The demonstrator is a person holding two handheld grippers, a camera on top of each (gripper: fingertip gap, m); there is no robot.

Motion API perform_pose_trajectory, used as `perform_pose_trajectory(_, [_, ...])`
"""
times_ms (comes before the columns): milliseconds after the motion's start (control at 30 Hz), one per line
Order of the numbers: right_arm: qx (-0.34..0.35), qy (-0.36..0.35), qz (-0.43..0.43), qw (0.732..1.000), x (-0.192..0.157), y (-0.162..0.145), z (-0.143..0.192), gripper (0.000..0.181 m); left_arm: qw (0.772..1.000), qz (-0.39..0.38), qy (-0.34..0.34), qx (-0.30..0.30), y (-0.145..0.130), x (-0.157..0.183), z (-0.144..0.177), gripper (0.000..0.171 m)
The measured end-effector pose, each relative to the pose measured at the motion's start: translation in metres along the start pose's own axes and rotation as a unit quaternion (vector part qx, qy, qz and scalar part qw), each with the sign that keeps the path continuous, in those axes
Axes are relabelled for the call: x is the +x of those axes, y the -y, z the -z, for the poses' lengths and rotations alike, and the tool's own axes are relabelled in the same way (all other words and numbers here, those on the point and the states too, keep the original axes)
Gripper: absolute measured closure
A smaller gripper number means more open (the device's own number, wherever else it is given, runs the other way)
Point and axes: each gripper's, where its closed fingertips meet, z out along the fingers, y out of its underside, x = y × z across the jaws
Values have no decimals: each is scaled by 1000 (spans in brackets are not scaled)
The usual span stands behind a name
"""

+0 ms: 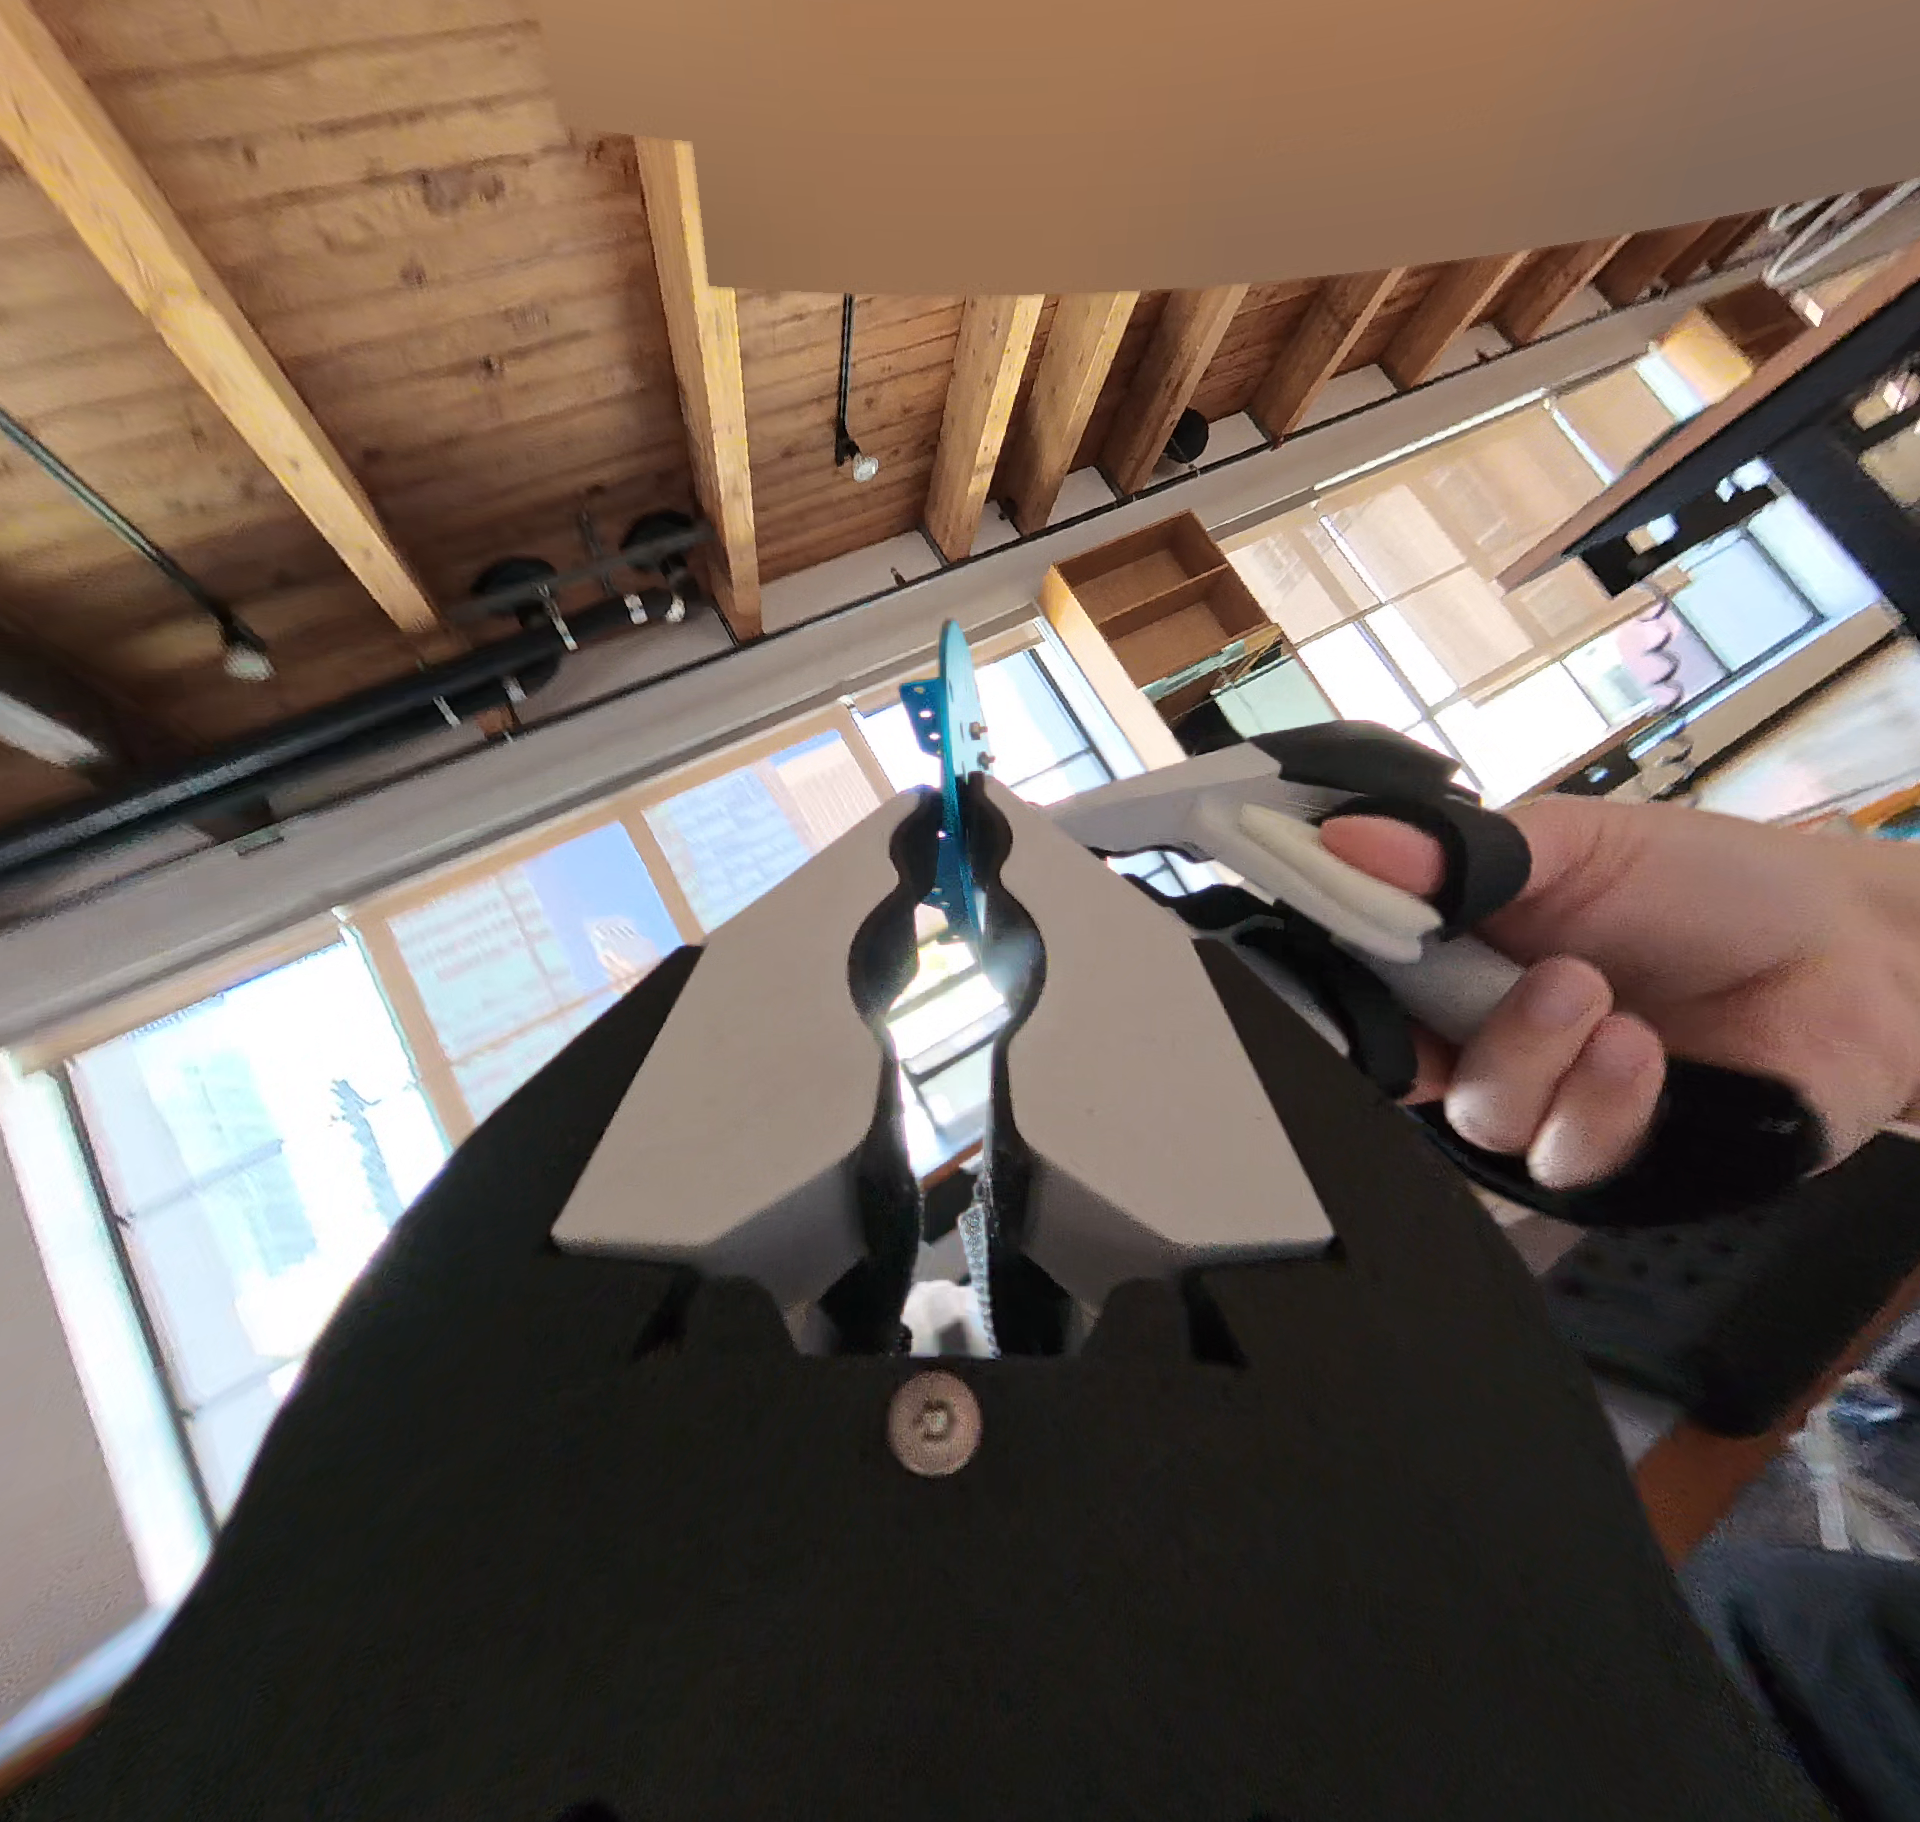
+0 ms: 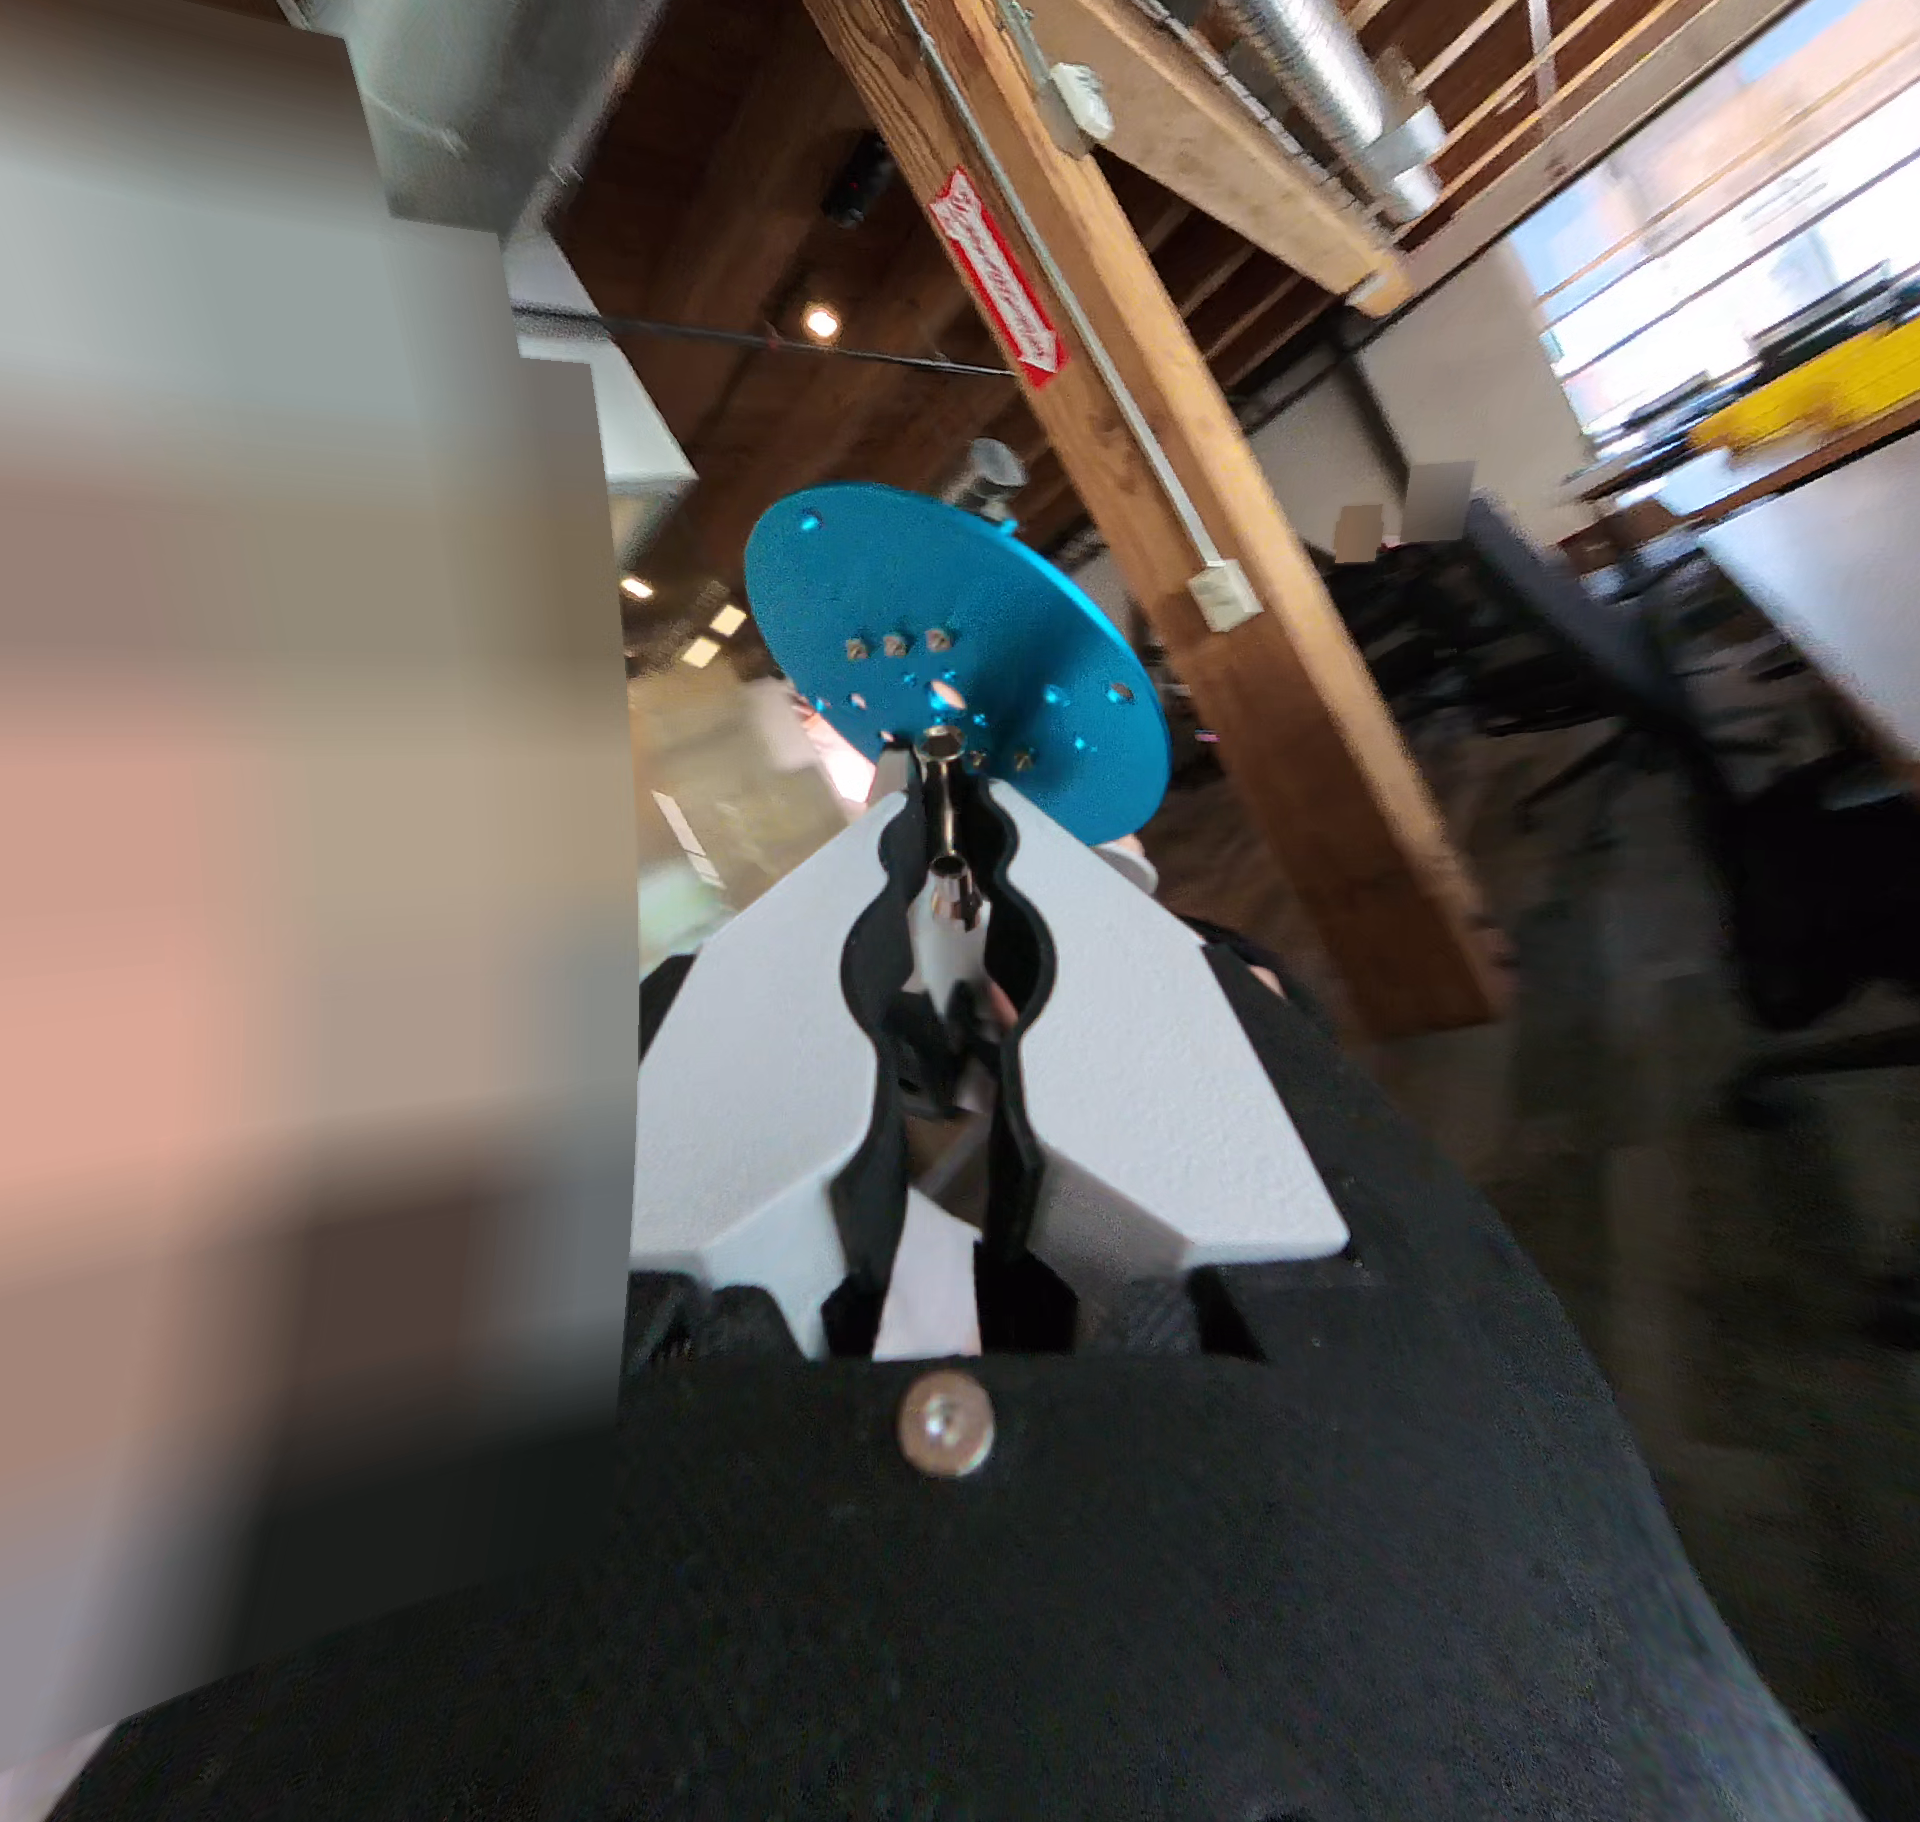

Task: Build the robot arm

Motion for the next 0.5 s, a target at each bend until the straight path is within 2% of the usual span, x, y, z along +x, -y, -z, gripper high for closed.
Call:
perform_pose_trajectory(33, [-13, -35, 54, 998, 2, 0, 2, 174, 1000, 25, 3, -4, 0, -2, 0, 169])
perform_pose_trajectory(100, [-41, -102, 188, 976, 2, 2, 5, 175, 998, 67, 12, -14, -1, -8, 1, 168])
perform_pose_trajectory(133, [-66, -143, 257, 954, 2, 2, 7, 174, 996, 84, 11, -20, -2, -9, 1, 169])
perform_pose_trajectory(200, [-102, -200, 419, 880, -6, 7, 6, 174, 992, 119, 11, -34, -4, -11, 0, 169])
perform_pose_trajectory(233, [-127, -235, 503, 822, -7, 10, 6, 175, 990, 134, 8, -43, -6, -11, 0, 169])
perform_pose_trajectory(267, [-154, -278, 586, 746, -6, 15, 8, 175, 988, 144, 9, -48, -8, -12, -1, 169])
perform_pose_trajectory(300, [-187, -310, 661, 657, -4, 18, 10, 175, 987, 149, 14, -53, -9, -14, -1, 169])
perform_pose_trajectory(367, [-239, -355, 763, 485, 1, 23, 12, 175, 987, 143, 25, -62, -11, -17, 0, 169])
perform_pose_trajectory(400, [-261, -367, 786, 423, 5, 23, 12, 174, 988, 137, 30, -65, -11, -17, 0, 169])
perform_pose_trajectory(433, [-275, -369, 797, 391, 9, 20, 10, 174, 989, 130, 32, -66, -11, -16, 0, 169])
perform_pose_trajectory(500, [-290, -359, 805, 373, 17, 11, 4, 175, 991, 104, 43, -66, -9, -16, 0, 170])
